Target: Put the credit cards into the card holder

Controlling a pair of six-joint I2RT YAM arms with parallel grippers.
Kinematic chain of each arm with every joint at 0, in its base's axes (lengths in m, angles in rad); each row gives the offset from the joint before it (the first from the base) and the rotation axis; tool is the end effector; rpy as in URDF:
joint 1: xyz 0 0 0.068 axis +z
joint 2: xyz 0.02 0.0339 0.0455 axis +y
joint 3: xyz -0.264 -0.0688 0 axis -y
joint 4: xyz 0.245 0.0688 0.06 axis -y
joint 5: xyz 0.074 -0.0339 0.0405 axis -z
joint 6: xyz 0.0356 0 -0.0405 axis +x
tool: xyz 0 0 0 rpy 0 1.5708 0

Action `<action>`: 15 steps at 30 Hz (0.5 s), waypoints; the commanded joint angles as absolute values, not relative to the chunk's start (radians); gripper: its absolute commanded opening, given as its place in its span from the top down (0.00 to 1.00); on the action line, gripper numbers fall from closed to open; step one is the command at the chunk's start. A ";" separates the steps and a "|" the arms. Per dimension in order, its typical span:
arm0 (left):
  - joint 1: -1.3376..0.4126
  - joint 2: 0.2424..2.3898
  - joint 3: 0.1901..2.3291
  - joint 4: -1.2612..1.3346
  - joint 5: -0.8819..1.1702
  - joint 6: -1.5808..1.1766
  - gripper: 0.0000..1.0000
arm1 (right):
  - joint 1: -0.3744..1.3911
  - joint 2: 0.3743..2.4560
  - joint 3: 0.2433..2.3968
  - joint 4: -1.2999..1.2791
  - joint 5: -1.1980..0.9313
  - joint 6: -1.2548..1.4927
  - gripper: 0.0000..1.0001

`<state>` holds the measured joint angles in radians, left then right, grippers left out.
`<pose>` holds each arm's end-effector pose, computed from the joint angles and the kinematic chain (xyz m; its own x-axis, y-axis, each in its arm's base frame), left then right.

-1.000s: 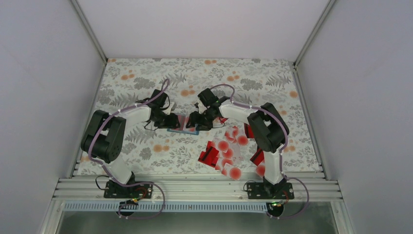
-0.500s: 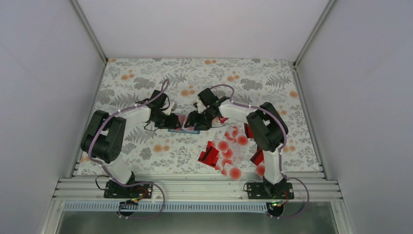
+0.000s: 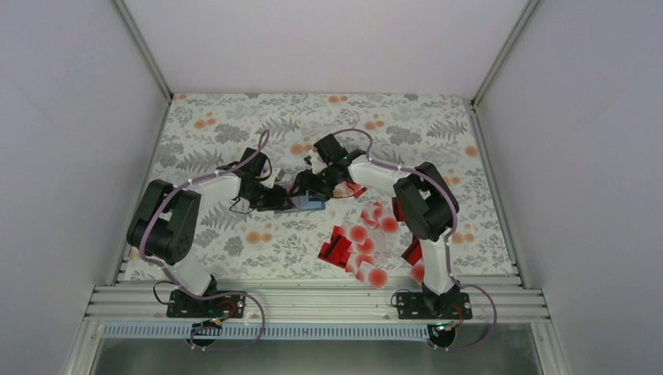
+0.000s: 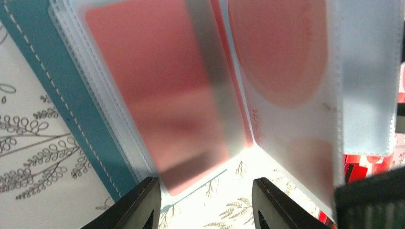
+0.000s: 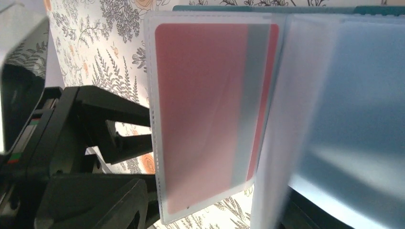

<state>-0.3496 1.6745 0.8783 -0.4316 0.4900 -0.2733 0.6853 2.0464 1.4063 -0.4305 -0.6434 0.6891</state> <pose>0.2733 -0.1175 0.1437 -0.9737 0.1015 -0.2042 0.1954 0.8331 -0.5175 0.3135 0.2839 0.1601 -0.9880 -0.1506 -0.0354 -0.1308 0.6907 0.7113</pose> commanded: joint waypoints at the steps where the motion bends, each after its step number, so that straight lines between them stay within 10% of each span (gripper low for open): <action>1: -0.353 1.618 0.864 -0.479 0.489 -0.287 0.51 | 0.694 2.084 1.449 -0.422 -0.658 0.676 0.38; 15: -0.333 1.356 0.836 -0.639 0.393 -0.334 0.50 | 0.704 2.147 1.541 -0.450 -0.689 0.653 0.38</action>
<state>-0.3454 1.4132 0.8513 -0.5678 0.4408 -0.3176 0.6903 2.1132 1.4925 -0.4393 -0.6670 0.6754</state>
